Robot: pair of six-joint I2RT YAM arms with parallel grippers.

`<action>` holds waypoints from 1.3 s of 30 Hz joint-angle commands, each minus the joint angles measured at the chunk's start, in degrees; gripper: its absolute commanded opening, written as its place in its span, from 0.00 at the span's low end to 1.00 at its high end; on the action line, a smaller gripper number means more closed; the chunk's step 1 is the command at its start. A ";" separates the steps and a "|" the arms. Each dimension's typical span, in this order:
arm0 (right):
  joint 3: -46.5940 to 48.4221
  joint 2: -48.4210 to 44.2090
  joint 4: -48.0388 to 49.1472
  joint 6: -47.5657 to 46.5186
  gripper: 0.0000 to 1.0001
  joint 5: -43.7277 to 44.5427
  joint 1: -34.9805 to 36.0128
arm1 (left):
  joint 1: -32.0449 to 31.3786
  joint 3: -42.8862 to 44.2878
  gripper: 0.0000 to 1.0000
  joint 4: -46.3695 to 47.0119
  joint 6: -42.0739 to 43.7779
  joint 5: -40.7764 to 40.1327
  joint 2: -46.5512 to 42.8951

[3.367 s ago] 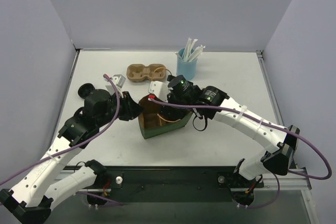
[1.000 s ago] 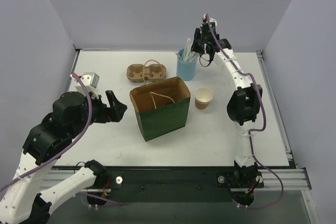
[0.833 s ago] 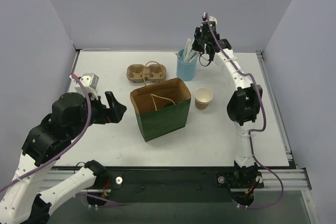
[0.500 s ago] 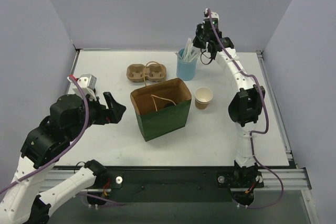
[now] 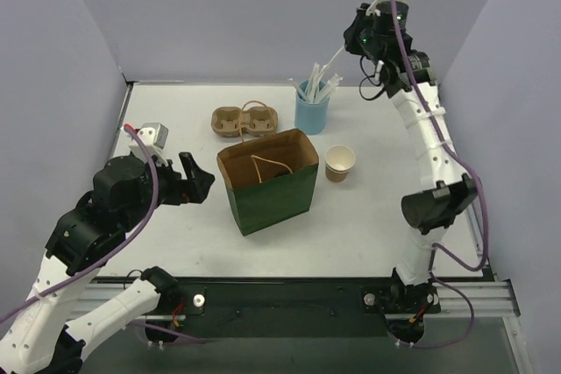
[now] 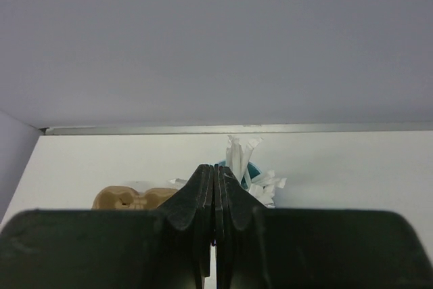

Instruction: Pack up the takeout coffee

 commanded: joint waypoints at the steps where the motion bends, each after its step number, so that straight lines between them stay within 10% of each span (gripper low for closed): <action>1: -0.53 -13.25 -1.62 -0.83 0.00 0.66 0.32 | 0.33 -1.76 0.97 5.19 0.94 -1.64 -0.71; 19: -26.36 -41.83 -10.42 -0.91 0.00 -6.38 15.53 | 0.25 -3.70 0.97 8.46 1.11 -0.77 -0.45; 39: -15.40 -16.19 -10.32 -9.53 0.14 0.04 36.53 | 0.33 -4.22 0.97 5.64 3.58 -5.25 -3.52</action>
